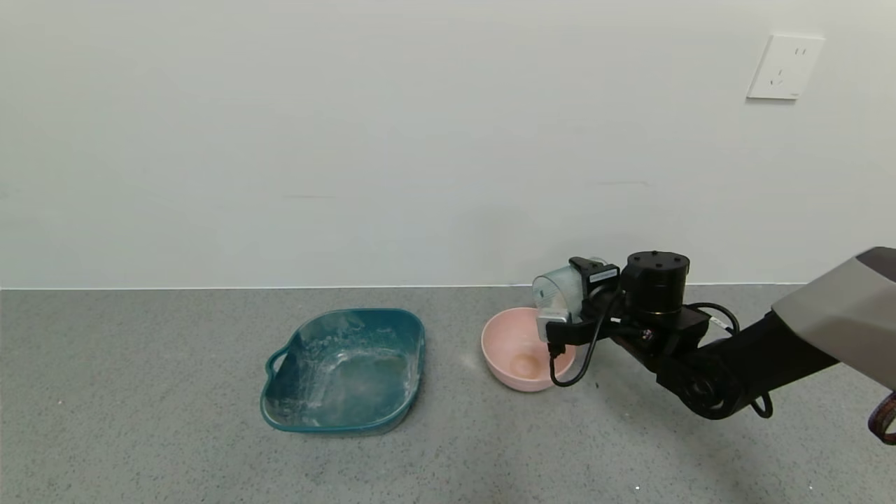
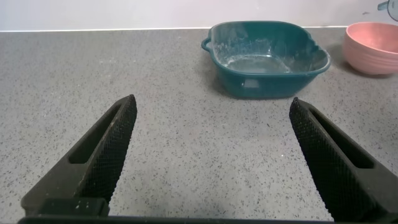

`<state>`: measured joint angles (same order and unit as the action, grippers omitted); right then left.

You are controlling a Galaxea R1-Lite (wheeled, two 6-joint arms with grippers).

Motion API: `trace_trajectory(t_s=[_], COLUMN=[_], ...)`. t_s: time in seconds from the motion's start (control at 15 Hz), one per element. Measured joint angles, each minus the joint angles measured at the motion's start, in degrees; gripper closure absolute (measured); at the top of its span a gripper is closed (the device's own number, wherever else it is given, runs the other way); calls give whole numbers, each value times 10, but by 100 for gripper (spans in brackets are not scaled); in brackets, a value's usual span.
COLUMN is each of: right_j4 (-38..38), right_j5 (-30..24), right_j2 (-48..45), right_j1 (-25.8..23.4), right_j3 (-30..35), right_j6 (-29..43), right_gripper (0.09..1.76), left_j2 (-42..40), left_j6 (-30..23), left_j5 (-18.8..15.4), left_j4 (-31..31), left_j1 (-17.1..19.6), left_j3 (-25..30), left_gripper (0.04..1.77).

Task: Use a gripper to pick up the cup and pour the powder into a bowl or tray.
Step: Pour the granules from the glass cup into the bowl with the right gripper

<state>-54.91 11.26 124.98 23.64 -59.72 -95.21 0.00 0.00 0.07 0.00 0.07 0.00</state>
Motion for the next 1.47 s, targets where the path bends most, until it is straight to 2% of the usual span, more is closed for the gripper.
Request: trace_trajectory(t_s=[0.27, 0.6, 1.47], right_j4=[0, 2, 1], right_j5=[7, 7, 27], right_j2=[-6, -8, 0], right_j1=[0, 0, 24], right_j3=[-5, -6, -1], right_j6=[-63, -95, -117], right_gripper=[51, 51, 51], left_j2=[0, 0, 0], left_j6=[0, 0, 0], left_j5=[0, 0, 0], left_j4=[0, 0, 0], left_j1=[0, 0, 0], left_j3=[0, 0, 0], left_gripper=[5, 5, 5])
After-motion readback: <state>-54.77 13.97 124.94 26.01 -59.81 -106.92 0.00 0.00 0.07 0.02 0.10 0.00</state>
